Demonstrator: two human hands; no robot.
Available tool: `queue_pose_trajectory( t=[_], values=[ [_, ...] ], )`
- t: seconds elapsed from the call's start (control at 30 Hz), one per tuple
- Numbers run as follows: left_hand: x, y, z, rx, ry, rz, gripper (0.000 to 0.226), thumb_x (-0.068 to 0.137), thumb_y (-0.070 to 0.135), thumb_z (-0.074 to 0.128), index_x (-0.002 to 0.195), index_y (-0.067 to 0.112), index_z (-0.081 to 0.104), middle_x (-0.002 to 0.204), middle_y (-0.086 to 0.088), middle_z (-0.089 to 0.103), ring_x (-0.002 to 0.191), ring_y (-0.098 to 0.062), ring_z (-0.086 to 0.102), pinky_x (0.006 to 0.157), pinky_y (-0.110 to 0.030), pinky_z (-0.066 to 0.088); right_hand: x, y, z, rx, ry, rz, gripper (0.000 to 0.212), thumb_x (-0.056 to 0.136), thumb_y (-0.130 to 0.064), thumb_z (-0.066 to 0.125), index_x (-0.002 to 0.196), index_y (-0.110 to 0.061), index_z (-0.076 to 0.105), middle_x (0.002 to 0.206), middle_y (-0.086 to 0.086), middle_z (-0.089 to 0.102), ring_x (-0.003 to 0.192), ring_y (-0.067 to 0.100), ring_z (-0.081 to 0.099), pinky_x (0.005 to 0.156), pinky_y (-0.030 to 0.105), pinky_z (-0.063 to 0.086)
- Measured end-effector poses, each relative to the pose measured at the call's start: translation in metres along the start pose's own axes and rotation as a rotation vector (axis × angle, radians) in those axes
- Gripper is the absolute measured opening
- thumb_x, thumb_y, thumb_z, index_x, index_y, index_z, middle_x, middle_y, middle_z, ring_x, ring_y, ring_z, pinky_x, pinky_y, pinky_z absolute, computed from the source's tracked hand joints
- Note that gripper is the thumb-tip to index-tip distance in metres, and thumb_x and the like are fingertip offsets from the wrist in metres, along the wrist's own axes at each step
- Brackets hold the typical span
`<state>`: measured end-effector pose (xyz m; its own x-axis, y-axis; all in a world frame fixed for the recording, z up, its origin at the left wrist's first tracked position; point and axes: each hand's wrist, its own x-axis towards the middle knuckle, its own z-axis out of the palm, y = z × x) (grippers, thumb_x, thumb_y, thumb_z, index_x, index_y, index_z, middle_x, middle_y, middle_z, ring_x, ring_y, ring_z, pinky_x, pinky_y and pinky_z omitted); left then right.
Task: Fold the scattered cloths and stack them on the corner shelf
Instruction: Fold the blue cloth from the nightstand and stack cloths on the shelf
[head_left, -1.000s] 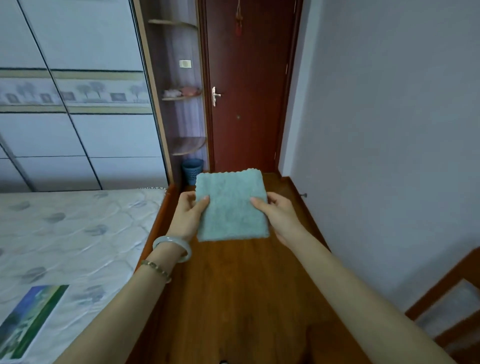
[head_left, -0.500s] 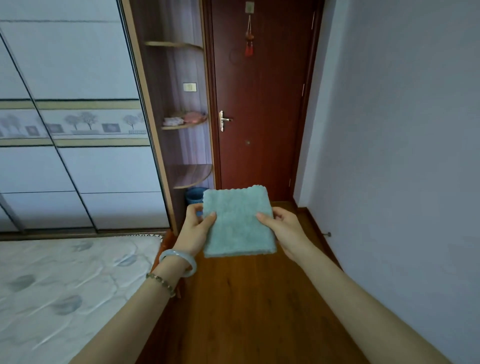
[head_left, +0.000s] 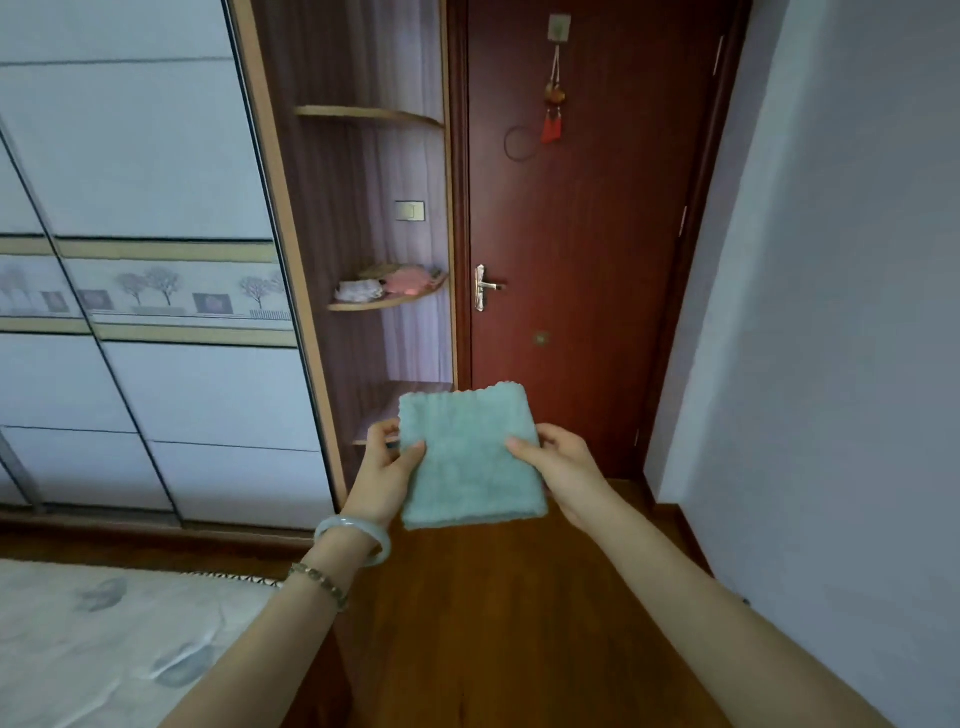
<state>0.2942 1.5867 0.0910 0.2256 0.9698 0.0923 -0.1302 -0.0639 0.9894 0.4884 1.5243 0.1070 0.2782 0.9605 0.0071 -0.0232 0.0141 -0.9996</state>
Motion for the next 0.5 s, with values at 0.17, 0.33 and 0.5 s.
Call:
queue_pose_trajectory(
  t=[0.17, 0.33, 0.5],
  values=[
    [0.084, -0.008, 0.021, 0.007, 0.03, 0.01, 0.032, 0.094, 0.02, 0.055, 0.123, 0.018, 0.041, 0.112, -0.006, 0.062, 0.089, -0.015, 0.066, 0.072, -0.029, 0.053, 0.095, -0.002, -0.018, 0.019, -0.046, 0.002, 0.021, 0.082, -0.024, 0.072, 0.101, -0.019, 0.065, 0.105, 0.002, 0.071, 0.095, 0.016, 0.069, 0.087, 0.038, 0.056],
    [0.174, -0.025, 0.036, 0.03, 0.045, 0.002, 0.031, 0.095, 0.018, 0.053, 0.122, 0.021, 0.04, 0.107, -0.002, 0.059, 0.09, -0.015, 0.064, 0.072, -0.029, 0.053, 0.191, 0.012, -0.028, 0.052, -0.067, 0.042, 0.022, 0.082, -0.022, 0.072, 0.102, -0.018, 0.064, 0.103, 0.001, 0.071, 0.091, 0.013, 0.07, 0.081, 0.033, 0.057],
    [0.268, -0.047, 0.043, 0.052, 0.04, 0.027, 0.033, 0.095, 0.017, 0.054, 0.125, 0.022, 0.04, 0.109, -0.001, 0.058, 0.093, -0.014, 0.063, 0.074, -0.029, 0.052, 0.287, 0.024, -0.036, 0.015, -0.087, 0.034, 0.018, 0.083, -0.022, 0.071, 0.099, -0.015, 0.065, 0.1, 0.002, 0.072, 0.09, 0.015, 0.07, 0.081, 0.034, 0.058]
  ],
)
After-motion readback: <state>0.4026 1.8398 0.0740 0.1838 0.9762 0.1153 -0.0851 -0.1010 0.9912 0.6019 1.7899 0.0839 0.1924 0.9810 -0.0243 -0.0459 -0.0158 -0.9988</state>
